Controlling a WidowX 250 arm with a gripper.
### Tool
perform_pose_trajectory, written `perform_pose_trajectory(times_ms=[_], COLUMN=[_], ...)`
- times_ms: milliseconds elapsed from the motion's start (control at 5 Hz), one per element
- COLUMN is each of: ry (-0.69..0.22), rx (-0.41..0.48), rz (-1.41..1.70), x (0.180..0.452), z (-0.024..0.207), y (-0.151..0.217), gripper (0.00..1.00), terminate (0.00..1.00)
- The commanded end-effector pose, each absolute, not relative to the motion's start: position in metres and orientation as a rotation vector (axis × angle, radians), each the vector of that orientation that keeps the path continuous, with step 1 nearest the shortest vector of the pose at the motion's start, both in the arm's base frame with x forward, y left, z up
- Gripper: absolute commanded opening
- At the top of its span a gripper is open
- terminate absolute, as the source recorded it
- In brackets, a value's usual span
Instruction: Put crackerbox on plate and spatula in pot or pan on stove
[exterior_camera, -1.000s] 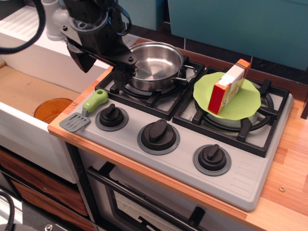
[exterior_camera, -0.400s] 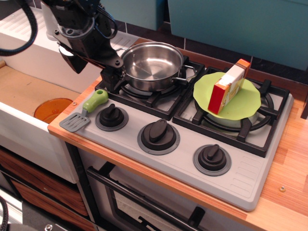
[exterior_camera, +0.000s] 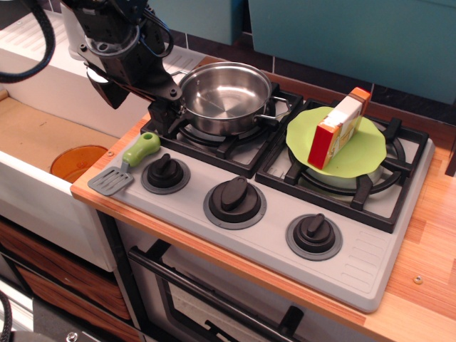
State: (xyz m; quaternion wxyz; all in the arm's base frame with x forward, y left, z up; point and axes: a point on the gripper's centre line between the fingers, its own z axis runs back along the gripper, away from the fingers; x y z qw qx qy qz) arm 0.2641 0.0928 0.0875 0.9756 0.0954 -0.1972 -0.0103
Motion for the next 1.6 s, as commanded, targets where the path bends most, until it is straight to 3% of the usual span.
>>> perform_pose_trajectory(times_ms=[0, 800, 1200, 1400], ry=[-0.487, -0.531, -0.491, -0.485], rx=[0.272, 0.231, 0.201, 0.183], rz=[-0.032, -0.015, -0.008, -0.005], x=[0.269, 0.264, 0.275, 0.280], z=[0.074, 0.030, 0.018, 0.017], y=[0.107, 0.127, 0.124, 0.124], gripper=[1.00, 1.00, 1.00, 0.00], terminate=[0.00, 0.00, 0.00, 0.00])
